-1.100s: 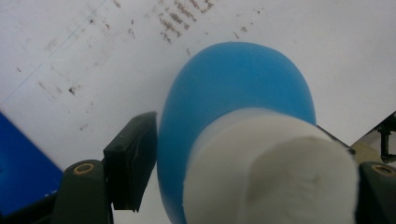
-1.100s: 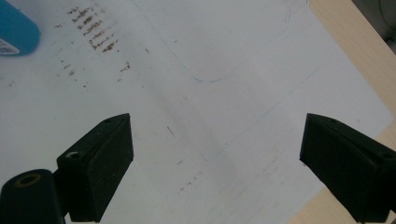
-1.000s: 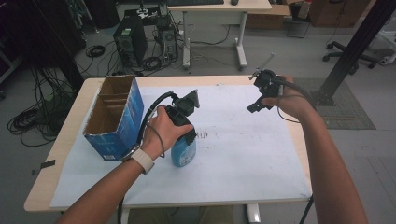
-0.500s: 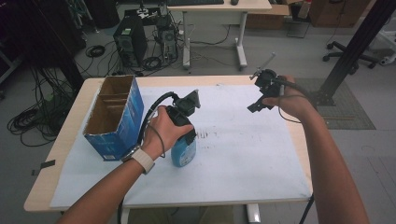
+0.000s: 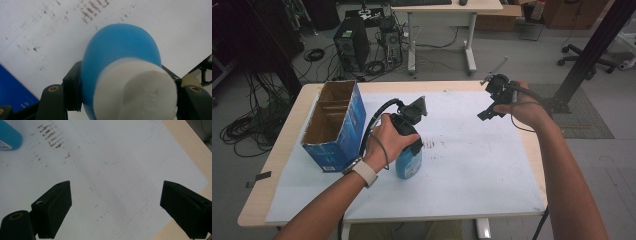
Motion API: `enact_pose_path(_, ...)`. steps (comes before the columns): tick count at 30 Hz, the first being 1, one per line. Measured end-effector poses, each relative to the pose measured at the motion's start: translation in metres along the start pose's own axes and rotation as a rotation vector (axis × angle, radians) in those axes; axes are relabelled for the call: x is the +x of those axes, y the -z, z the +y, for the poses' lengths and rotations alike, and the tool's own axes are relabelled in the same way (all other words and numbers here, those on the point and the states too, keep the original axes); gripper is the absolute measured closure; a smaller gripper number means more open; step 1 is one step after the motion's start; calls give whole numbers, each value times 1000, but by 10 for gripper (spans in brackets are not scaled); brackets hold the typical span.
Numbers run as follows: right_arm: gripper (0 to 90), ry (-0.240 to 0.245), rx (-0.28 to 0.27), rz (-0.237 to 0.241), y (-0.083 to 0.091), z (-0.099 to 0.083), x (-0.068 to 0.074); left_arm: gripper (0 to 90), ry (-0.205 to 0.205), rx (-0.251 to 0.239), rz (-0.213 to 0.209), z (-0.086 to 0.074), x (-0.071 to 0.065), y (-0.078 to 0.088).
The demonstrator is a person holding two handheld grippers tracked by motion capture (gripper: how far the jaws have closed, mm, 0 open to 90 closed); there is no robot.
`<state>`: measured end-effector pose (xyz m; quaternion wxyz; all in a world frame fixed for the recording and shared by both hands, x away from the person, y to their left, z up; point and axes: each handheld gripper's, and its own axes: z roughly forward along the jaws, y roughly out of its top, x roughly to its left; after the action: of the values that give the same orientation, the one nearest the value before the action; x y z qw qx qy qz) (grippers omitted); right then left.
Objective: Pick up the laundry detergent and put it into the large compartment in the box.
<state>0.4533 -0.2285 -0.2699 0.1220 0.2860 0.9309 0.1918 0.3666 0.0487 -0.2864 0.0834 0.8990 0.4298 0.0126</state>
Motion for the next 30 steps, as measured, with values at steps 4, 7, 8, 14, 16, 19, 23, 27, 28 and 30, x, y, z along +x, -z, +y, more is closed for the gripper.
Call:
enact_pose_path(4, 102, -2, -1, -2, 1, -1, 0, 368, 6, -7, -4, 0, 0, 5)
enact_pose_path(7, 102, -2, 0, -3, 1, -1, 0, 368, 6, -8, -3, -1, 0, 10)
enact_pose_path(8, 102, -3, -1, -4, 2, -1, 0, 368, 5, -6, -3, -1, 0, 11)
enact_pose_path(14, 102, 0, -3, -3, 2, -2, 0, 369, 14, -6, -7, -4, 3, 18)
enact_pose_path(16, 102, -1, -5, -4, 3, -2, 0, 369, 17, -8, -7, -5, 3, 20)
enact_pose_path(19, 102, -1, -5, -4, 4, -2, 0, 369, 19, -7, 0, -6, 4, 26)
enact_pose_path(23, 102, -1, -5, -4, 4, -2, 1, 369, 23, -13, 4, -8, 5, 33)
enact_pose_path(27, 102, 0, -6, -5, 4, -2, 1, 369, 33, -18, 5, -10, 7, 41)
enact_pose_path(28, 102, -2, -5, -5, 4, -2, 1, 370, 35, -15, 5, -11, 8, 44)
enact_pose_path(30, 102, -2, -5, -6, 4, -3, 1, 370, 43, -15, 6, -12, 10, 48)
